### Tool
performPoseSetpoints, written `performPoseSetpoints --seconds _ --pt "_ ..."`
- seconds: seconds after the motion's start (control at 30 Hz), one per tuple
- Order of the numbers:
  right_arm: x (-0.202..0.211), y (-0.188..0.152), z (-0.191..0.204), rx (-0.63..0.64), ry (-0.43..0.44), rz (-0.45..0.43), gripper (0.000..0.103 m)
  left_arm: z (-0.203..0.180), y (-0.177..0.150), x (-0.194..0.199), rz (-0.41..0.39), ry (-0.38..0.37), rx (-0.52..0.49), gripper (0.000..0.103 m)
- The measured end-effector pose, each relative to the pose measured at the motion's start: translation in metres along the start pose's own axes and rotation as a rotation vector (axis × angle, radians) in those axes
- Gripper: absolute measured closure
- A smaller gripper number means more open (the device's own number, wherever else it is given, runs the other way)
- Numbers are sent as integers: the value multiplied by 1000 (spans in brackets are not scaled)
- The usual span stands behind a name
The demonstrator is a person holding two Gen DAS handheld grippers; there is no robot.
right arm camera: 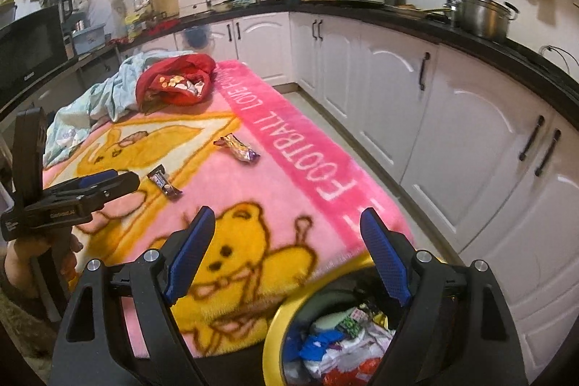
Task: Collect trash
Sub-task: 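Move both tools back over the candy bars on the blanket, then grasp the brown Energy candy bar with the left tool while the right tool grasps the purple-yellow wrapper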
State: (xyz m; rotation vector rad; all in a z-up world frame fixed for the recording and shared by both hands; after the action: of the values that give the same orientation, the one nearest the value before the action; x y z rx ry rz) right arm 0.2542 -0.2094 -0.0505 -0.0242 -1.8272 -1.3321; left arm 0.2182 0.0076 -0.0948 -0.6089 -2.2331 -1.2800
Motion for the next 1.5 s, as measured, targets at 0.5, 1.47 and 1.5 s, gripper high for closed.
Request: performPoseSetpoints --seconds 0.5,1.47,1.5 --pt "-100 48 19 131 102 54 33 44 3 -34 103 27 157 34" --pt "-228 58 59 251 190 252 80 61 5 -63 145 80 125 72" --pt "-225 55 59 241 190 246 83 59 4 -62 147 72 121 77"
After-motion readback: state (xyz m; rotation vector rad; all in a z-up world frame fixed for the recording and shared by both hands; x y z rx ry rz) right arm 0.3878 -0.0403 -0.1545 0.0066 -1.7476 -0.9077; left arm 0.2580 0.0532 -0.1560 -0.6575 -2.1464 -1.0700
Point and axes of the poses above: each gripper's, at about its wrist camera, not at the fingertips, and x roughly against the way its jaws point, z to its left, y to its top, the point moved 7 cm from there along -x, roughly the way its jaws point, and after that the axes turned 10 degrees about x, right-handed, at the moved point
